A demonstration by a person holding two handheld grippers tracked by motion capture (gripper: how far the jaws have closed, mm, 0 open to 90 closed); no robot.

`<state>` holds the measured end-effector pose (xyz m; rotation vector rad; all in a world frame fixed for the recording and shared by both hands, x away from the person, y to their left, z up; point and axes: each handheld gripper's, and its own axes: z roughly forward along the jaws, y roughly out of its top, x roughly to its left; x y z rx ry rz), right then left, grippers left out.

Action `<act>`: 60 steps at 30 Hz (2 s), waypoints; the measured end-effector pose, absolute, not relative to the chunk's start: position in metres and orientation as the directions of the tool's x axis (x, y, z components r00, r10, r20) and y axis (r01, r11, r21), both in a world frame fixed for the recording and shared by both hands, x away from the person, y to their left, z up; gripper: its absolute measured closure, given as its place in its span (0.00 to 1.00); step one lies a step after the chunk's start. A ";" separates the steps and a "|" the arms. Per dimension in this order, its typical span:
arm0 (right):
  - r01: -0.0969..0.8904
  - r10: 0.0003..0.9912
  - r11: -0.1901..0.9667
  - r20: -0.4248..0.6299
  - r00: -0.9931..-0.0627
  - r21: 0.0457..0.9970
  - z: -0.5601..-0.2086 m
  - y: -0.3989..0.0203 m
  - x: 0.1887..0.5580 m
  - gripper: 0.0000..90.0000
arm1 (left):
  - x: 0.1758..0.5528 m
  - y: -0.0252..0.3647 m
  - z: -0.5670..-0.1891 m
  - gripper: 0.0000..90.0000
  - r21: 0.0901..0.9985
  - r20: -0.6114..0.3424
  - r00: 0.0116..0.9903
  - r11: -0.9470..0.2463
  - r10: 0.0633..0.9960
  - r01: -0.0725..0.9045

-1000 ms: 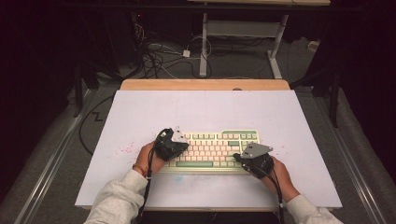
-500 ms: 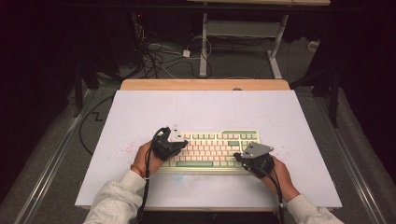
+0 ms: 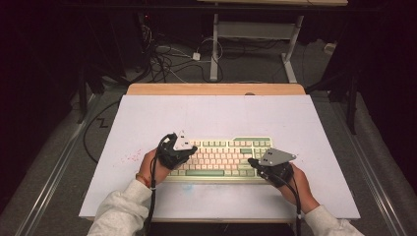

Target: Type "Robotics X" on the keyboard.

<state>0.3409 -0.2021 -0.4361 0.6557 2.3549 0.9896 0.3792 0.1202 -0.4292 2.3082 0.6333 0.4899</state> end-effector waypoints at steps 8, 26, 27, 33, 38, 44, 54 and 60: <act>0.233 0.603 0.606 -0.249 -0.758 0.761 -0.431 -0.204 0.339 1.00 | 0.372 0.126 -0.423 0.98 0.732 0.196 0.798 -0.626 0.571 0.269; 0.240 0.615 0.587 -0.233 -0.753 0.773 -0.425 -0.206 0.346 1.00 | 0.350 0.152 -0.417 0.98 0.789 0.265 0.759 -0.586 0.595 0.184; 0.243 0.618 0.584 -0.230 -0.752 0.775 -0.424 -0.206 0.347 1.00 | 0.349 0.154 -0.417 0.98 0.791 0.266 0.757 -0.584 0.597 0.182; 0.235 0.612 0.580 -0.227 -0.757 0.780 -0.423 -0.201 0.350 1.00 | 0.343 0.165 -0.417 0.97 0.797 0.269 0.748 -0.576 0.607 0.180; 0.231 0.611 0.579 -0.228 -0.758 0.782 -0.420 -0.197 0.352 1.00 | 0.337 0.175 -0.415 0.97 0.809 0.269 0.736 -0.561 0.621 0.178; 0.223 0.602 0.582 -0.230 -0.765 0.782 -0.420 -0.192 0.353 1.00 | 0.332 0.185 -0.418 0.97 0.811 0.265 0.728 -0.554 0.632 0.186; 0.219 0.595 0.586 -0.230 -0.770 0.780 -0.421 -0.188 0.354 1.00 | 0.324 0.199 -0.427 0.97 0.809 0.253 0.716 -0.548 0.650 0.211; 0.222 0.594 0.587 -0.228 -0.771 0.779 -0.422 -0.187 0.355 1.00 | 0.322 0.203 -0.430 0.97 0.806 0.253 0.717 -0.551 0.649 0.215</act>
